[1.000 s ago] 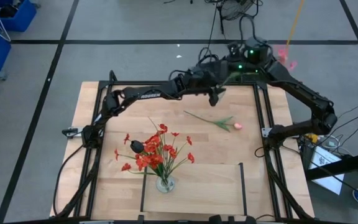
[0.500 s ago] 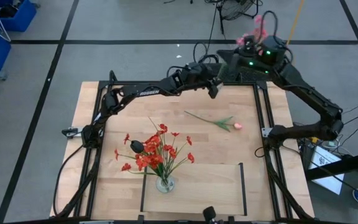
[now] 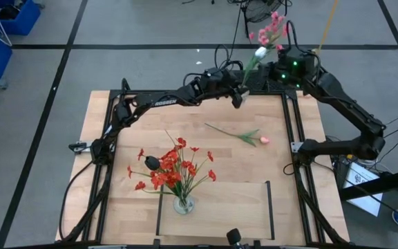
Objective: Pick and place flowers into a vace then onto a shelf
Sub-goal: Put the pink tulip into the transparent vase
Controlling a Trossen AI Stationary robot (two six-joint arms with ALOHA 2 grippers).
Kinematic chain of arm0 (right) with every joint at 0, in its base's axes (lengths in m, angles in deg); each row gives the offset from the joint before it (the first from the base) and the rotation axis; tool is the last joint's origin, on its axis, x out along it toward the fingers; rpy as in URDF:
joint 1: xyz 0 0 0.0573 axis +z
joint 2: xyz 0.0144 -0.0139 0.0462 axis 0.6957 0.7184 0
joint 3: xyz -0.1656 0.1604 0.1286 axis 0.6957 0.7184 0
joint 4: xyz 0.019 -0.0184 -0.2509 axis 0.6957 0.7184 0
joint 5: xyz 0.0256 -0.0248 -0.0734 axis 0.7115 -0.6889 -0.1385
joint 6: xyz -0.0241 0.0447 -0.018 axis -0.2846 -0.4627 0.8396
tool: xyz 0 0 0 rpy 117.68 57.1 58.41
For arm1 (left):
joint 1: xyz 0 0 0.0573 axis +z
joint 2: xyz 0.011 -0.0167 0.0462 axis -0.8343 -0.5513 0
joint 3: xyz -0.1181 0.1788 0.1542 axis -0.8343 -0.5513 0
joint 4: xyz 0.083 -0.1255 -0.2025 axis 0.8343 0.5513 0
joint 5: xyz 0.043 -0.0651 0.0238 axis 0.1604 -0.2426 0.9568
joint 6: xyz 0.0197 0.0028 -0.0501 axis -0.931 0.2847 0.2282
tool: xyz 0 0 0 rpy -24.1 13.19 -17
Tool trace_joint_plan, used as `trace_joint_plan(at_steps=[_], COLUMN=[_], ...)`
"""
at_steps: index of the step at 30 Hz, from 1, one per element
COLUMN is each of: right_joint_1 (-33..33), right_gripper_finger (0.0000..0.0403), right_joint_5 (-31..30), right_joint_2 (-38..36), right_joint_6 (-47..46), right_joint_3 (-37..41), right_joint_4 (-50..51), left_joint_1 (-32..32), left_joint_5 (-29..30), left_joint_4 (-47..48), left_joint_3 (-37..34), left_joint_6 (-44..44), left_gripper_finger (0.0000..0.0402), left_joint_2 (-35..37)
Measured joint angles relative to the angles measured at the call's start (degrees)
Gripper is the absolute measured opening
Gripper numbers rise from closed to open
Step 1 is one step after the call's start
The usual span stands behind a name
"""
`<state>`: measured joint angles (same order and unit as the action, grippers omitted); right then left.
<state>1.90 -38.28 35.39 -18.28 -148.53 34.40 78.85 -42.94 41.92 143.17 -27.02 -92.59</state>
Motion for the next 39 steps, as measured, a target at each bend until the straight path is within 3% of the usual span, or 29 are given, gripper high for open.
trace_joint_plan(at_steps=[5, 9, 12, 16, 23, 27, 30, 34, 39], right_joint_1=[-0.24, -2.26, -5.6, -9.18, -15.78, -16.73, -17.1, -16.76, -15.59], right_gripper_finger=[0.0001, 0.0001, 0.0001, 0.0, 0.0, 0.0, 0.0, 0.0, 0.0], right_joint_5=[-6.87, -6.81, -2.83, -0.4, 13.01, 16.73, 20.23, 30.52, 34.25], right_joint_2=[-0.33, -0.27, 0.01, -0.11, -0.29, -1.53, -1.61, -1.51, -2.16], right_joint_6=[-5.57, -5.36, -7.84, -9.81, -11.77, -14.01, -18.31, -20.69, -19.43], right_joint_3=[0.36, 4.58, 9.6, 17.72, 30.15, 34.14, 34.3, 34.34, 34.42], right_joint_4=[10.67, 6.04, 1.52, -12.49, -39.68, -54.84, -59.9, -62.19, -64.33], left_joint_1=[0.15, -0.03, -0.43, -1.14, -2.88, -3.11, -3.06, -3.06, -3.06], left_joint_5=[0.02, -0.31, -1.24, -3.33, -2.58, -3.37, -2.84, -3.05, -2.85], left_joint_4=[-0.09, -0.62, -0.6, 0.3, 3.4, 6.17, 8.01, 7.87, 7.32], left_joint_3=[0.0, 0.09, 0.09, 0.11, 0.11, 0.11, 0.11, 0.11, 0.11], left_joint_6=[-0.08, -1.36, -1.83, -2.1, -4.28, -3.61, -4.63, -6.16, -7.58], left_gripper_finger=[0.015, 0.015, 0.015, 0.015, 0.015, 0.015, 0.015, 0.015, 0.015], left_joint_2=[0.17, 0.87, 1.73, 2.71, 3.98, 4.0, 4.0, 4.0, 4.0])
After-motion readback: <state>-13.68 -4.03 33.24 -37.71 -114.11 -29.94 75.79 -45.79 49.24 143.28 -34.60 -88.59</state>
